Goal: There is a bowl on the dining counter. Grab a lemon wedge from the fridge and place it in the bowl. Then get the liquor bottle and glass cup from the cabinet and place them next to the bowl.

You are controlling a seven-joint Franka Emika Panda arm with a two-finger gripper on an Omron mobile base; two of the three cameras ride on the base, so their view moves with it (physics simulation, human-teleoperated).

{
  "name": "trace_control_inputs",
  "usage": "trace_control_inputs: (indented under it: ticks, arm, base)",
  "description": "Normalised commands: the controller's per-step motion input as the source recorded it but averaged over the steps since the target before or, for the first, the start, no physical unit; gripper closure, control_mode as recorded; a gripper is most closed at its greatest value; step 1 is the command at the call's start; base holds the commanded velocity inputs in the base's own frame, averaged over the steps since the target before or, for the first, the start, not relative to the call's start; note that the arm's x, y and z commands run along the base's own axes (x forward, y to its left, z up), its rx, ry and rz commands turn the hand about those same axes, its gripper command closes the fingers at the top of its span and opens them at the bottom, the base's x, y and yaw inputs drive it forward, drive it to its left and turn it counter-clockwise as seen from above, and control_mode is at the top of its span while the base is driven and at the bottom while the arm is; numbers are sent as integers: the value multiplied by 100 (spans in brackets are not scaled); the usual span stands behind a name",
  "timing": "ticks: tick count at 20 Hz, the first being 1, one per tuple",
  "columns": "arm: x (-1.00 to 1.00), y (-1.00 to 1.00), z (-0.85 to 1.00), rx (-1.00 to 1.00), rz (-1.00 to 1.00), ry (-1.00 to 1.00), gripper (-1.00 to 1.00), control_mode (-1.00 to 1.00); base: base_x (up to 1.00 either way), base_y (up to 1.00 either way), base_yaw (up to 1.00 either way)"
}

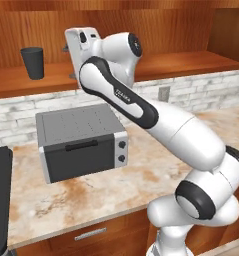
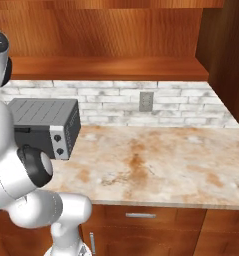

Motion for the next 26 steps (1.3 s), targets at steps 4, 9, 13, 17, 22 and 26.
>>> trace_control_inputs:
  ticks: [4, 9, 13, 17, 22, 26]
  arm:
    - [18, 32, 0, 0, -9, -5, -100, -100]
    - [24, 16, 0, 0, -2, -1, -100, -100]
    - [16, 19, 2, 0, -1, -3, -100, -100]
    - [14, 7, 10, 0, 0, -1, -100, -100]
    - [7, 0, 11, 0, 4, 0, -100, -100]
    - [1, 0, 10, 0, 1, 0, -100, -100]
  base:
    - [0, 0, 0]
    - [0, 0, 0]
    - [0, 0, 0]
    - [0, 0, 0]
    - [0, 0, 0]
    - [0, 0, 0]
